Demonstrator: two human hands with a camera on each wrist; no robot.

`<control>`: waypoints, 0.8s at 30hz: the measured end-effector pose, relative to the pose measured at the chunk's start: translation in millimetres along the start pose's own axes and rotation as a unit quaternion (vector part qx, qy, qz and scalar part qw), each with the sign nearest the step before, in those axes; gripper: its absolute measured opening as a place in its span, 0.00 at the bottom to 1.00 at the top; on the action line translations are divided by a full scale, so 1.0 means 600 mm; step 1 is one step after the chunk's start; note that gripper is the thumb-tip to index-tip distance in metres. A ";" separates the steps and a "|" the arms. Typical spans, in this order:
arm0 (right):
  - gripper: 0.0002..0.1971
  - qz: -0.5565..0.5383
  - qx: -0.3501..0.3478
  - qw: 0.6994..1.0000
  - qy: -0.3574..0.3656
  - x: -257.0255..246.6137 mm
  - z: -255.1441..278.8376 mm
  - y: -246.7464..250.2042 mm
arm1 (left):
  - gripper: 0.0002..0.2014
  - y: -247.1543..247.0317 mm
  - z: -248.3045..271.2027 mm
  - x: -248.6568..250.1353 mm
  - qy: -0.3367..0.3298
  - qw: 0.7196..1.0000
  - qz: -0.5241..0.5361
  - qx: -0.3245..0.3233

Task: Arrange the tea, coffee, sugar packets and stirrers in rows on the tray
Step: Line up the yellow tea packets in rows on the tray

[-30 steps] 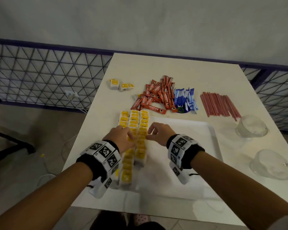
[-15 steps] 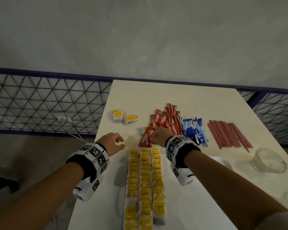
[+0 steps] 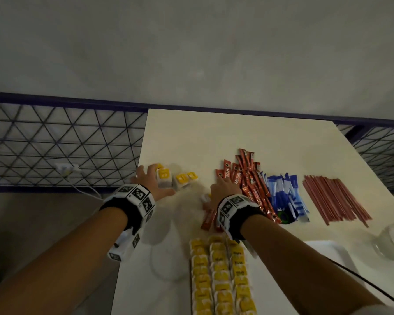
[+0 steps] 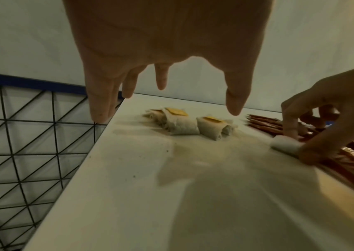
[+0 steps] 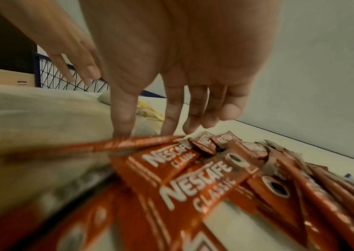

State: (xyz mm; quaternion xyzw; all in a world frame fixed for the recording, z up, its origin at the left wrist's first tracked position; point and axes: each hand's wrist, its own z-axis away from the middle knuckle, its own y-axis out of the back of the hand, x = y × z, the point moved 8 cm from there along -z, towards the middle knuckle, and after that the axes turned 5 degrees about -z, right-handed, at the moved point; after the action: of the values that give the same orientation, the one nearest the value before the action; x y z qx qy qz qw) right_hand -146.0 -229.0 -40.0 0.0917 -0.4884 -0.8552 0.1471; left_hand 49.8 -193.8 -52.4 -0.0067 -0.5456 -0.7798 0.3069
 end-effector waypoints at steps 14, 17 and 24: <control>0.10 -0.493 0.036 0.869 -0.015 0.049 -0.006 0.055 | 0.37 -0.059 -0.043 0.099 -0.088 0.987 -0.120 -0.053; 0.07 -0.556 0.031 0.831 -0.015 0.058 -0.004 0.057 | 0.22 -0.065 -0.035 0.114 -0.106 0.989 -0.099 -0.033; 0.02 -0.685 -0.007 0.727 -0.033 0.068 0.019 0.048 | 0.21 -0.062 -0.029 0.106 -0.075 0.995 -0.050 -0.042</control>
State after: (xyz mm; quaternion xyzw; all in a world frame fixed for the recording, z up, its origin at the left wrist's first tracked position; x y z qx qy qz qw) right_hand -183.2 -247.4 -9.9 0.3724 -0.2909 -0.7295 -0.4945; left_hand -14.5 -230.6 -68.7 -0.0505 -0.5332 -0.8139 0.2250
